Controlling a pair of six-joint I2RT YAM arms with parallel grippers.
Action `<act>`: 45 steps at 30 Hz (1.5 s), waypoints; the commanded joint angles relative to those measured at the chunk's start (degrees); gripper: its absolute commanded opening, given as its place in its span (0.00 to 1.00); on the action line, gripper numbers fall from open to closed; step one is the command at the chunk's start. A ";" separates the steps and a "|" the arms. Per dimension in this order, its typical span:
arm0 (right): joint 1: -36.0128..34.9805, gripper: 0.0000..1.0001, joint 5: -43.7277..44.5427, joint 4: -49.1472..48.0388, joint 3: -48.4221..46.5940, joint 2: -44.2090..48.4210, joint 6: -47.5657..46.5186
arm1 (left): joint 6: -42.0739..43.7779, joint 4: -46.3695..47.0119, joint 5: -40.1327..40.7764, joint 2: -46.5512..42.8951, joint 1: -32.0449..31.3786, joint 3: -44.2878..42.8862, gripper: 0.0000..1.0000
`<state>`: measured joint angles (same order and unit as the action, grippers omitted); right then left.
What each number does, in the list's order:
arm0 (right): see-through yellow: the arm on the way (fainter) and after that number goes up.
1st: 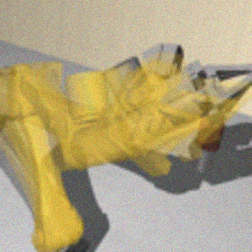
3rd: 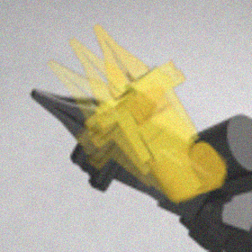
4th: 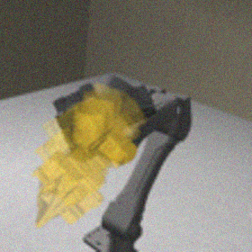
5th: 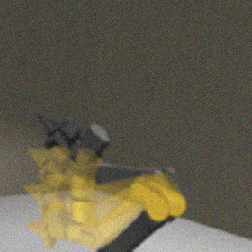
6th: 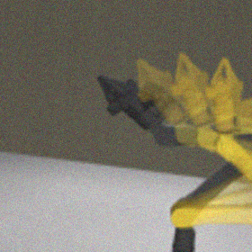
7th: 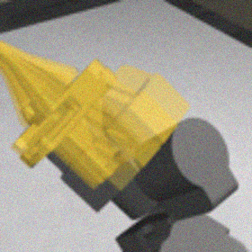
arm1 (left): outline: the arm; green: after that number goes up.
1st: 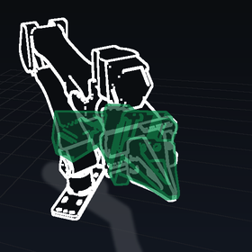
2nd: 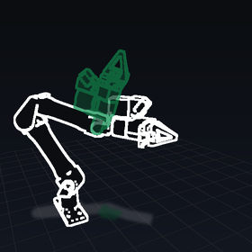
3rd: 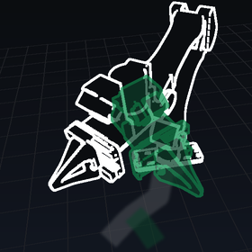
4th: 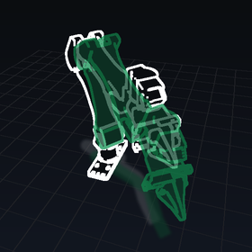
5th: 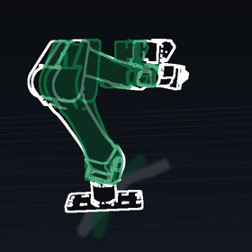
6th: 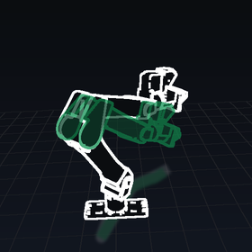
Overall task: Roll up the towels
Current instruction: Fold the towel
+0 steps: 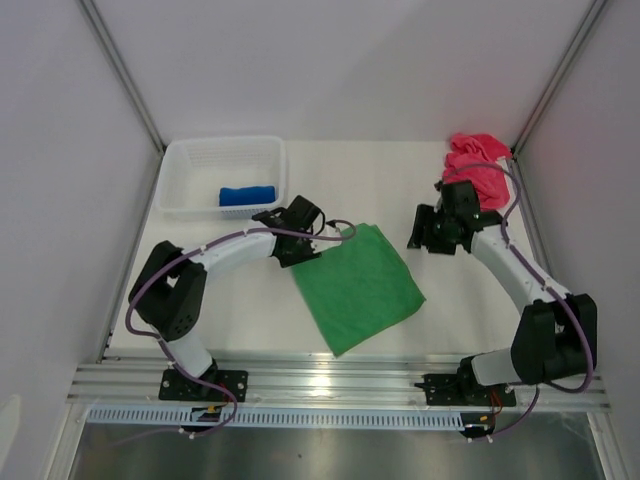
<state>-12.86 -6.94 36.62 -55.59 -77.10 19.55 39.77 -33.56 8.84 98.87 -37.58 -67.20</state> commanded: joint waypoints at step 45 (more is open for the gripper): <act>6.00 0.00 -16.35 -25.43 -19.22 -39.72 1.62 | -12.79 -9.50 -5.15 0.62 7.70 -2.06 0.45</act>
<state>-11.44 -26.39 16.27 -79.50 -119.87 14.26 27.42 -42.63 5.45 99.90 -30.55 -67.20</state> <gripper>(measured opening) 0.009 0.456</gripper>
